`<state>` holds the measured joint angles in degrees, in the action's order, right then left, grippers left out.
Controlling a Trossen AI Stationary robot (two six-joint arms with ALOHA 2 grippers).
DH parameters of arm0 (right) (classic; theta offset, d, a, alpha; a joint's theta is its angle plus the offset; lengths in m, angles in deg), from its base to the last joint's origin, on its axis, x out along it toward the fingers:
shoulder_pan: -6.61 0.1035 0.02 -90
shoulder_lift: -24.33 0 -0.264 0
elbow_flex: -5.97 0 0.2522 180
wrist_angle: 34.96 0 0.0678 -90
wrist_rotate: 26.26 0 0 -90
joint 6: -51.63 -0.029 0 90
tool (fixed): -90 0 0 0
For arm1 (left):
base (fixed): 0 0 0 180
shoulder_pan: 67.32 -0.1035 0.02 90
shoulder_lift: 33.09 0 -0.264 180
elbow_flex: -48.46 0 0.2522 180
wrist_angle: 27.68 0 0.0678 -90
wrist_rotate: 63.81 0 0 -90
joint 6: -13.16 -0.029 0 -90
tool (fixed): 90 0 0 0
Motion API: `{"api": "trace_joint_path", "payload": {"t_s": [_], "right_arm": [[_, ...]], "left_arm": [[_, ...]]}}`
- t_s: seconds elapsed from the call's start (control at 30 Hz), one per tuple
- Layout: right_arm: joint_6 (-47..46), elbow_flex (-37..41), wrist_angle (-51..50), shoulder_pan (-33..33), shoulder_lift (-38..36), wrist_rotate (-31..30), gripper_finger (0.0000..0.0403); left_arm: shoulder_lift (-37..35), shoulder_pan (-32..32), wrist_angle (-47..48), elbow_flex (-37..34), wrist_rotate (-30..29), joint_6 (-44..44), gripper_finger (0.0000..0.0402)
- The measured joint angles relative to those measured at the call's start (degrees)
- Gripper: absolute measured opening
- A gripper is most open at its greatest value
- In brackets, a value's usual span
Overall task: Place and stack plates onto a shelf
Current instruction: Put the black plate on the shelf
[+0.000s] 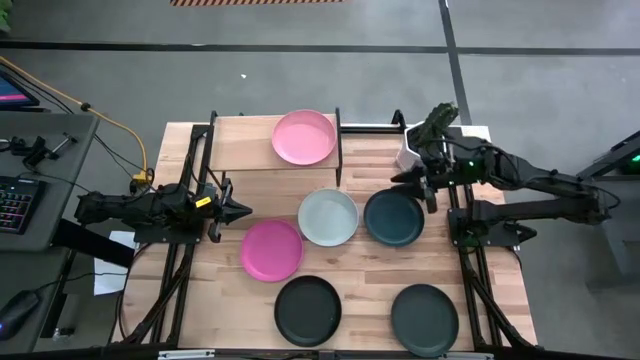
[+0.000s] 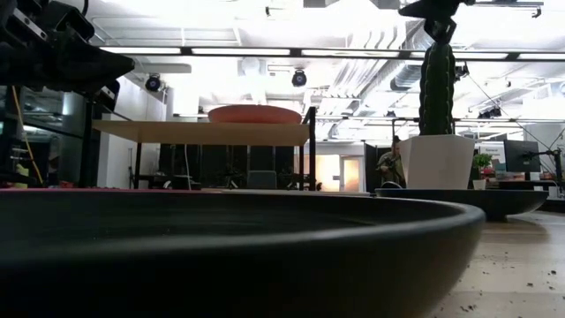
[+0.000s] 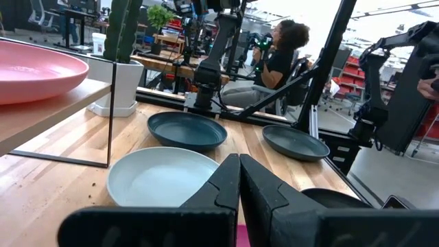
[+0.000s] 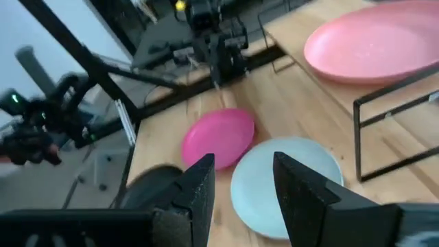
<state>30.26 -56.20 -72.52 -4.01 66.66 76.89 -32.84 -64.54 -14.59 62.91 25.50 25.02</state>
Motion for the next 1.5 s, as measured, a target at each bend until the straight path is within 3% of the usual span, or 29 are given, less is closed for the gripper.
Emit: {"api": "trace_joint_path", "payload": {"t_s": [0.33,0.63,1.3,1.5], "right_arm": [[-5.0,11.9,35.1,7.1,-0.3,-1.0,0.0130],[0.7,12.0,35.7,9.7,3.1,-0.9,0.0130],[-4.7,12.0,35.7,9.7,2.9,-0.8,0.0130],[-4.3,12.0,35.7,9.7,2.9,-1.2,0.0130]], "left_arm": [[0.0,0.0,-0.6,0.0,-1.6,4.0,0.0000],[0.0,0.0,-0.9,0.0,-1.5,4.5,0.0000],[0.0,0.0,-0.5,0.0,-3.3,6.9,0.0001],[0.1,0.0,-0.5,0.0,-4.7,10.2,0.0030]]}}
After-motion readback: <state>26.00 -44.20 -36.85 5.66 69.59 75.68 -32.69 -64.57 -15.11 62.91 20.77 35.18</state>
